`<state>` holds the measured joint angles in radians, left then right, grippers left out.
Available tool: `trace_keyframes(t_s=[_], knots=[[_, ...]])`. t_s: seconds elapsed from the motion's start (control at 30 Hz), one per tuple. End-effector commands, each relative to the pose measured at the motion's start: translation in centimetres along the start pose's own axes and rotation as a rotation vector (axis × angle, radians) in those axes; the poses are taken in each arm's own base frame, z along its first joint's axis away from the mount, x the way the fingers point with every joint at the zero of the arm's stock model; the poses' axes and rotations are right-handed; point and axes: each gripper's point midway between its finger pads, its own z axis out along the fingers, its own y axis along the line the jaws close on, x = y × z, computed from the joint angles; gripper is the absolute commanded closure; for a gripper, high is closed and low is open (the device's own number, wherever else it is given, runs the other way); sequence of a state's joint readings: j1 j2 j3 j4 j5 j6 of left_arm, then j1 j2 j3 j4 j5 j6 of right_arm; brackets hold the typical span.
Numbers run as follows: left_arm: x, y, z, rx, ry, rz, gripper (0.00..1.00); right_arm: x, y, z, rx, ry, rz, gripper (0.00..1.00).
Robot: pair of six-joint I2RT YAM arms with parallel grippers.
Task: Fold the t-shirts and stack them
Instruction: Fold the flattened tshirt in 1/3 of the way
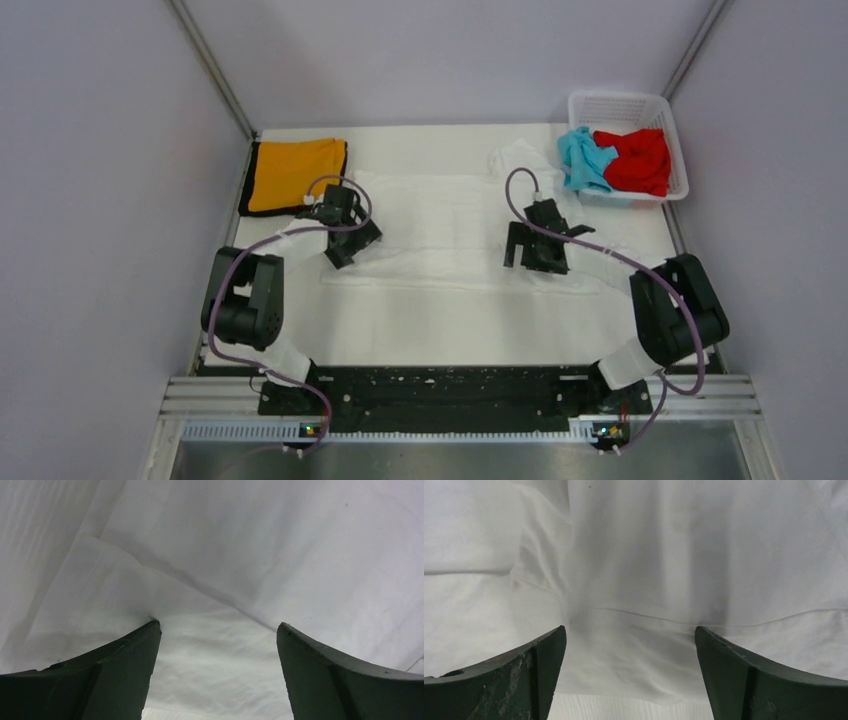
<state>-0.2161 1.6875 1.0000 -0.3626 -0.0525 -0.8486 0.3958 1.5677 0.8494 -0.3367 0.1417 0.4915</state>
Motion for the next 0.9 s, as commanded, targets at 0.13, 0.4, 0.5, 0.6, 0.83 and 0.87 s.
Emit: trace_keyframes(t_s=[0.13, 0.4, 0.5, 0.6, 0.83, 0.87], knots=[[8.9, 8.4, -3.9, -0.168, 0.127, -0.068, 0.08, 8.6, -2.1, -3.6, 0.013, 0.177, 0.008, 0.01], [12.5, 12.4, -6.0, -0.179, 0.120, -0.143, 0.08, 13.3, -1.7, -6.8, -0.057, 0.259, 0.039, 0.01], [12.5, 12.0, -6.6, -0.137, 0.106, -0.159, 0.08, 15.0, -1.7, -7.5, -0.081, 0.296, 0.050, 0.01], [12.8, 12.0, -7.1, -0.125, 0.106, -0.163, 0.08, 15.8, -1.9, -7.8, -0.081, 0.297, 0.056, 0.01], [13.9, 11.9, -7.7, -0.091, 0.139, -0.183, 0.09, 15.5, -2.0, -8.6, -0.089, 0.258, 0.076, 0.01], [13.9, 12.0, -7.9, -0.092, 0.140, -0.189, 0.09, 15.5, -2.0, -8.6, -0.088, 0.257, 0.076, 0.01]])
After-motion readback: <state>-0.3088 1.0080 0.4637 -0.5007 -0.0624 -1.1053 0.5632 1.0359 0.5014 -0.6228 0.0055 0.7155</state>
